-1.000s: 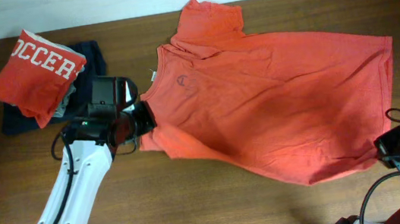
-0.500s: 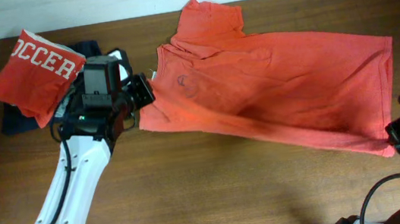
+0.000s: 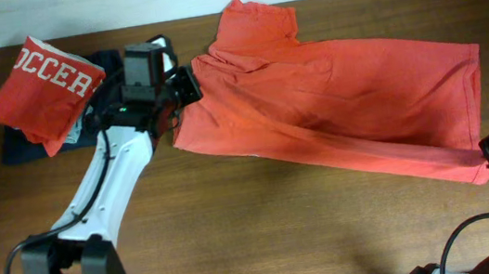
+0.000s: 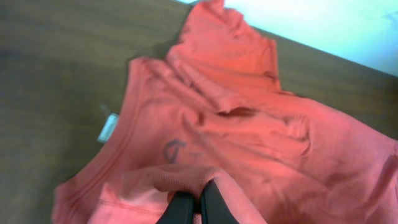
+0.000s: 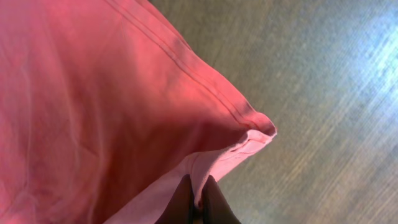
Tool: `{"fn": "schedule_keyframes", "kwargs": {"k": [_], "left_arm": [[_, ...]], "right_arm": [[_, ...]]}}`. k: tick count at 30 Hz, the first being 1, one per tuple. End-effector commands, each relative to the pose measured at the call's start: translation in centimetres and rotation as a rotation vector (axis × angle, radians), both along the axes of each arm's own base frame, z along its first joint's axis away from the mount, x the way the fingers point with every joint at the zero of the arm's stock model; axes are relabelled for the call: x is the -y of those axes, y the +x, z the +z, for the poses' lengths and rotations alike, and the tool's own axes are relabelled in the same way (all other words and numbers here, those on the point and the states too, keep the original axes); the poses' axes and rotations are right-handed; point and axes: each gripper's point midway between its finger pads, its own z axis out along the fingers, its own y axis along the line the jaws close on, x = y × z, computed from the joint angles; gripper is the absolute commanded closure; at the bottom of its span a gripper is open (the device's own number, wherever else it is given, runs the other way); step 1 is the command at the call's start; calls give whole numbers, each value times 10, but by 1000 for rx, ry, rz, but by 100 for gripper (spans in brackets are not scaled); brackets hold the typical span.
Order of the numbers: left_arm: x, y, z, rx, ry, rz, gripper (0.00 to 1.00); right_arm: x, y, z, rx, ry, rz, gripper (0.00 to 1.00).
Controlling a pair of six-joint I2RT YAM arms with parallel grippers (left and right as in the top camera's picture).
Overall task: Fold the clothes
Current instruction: 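Lift the bottom hem with both grippers and fold it up toward the collar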
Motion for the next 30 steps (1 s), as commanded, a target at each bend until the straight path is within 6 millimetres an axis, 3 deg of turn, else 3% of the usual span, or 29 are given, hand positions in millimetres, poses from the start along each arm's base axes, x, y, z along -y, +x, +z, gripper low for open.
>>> {"fn": "schedule_keyframes", "kwargs": {"k": [1,9,21,30], "left_arm": [[13,13,5,48,32,-46,99],[30,19,-1,90,62,-103,99],[24,27,-21,83,128,-75,99],[25,33,-35,76,133,-78,99]], "right_arm": [[4,13,4,-7,-54,22,96],[4,34,-11,-31,-91,48,96],[22,50,-32,-26,-125,34,96],[33,58,-32,-5,-166,23,96]]}}
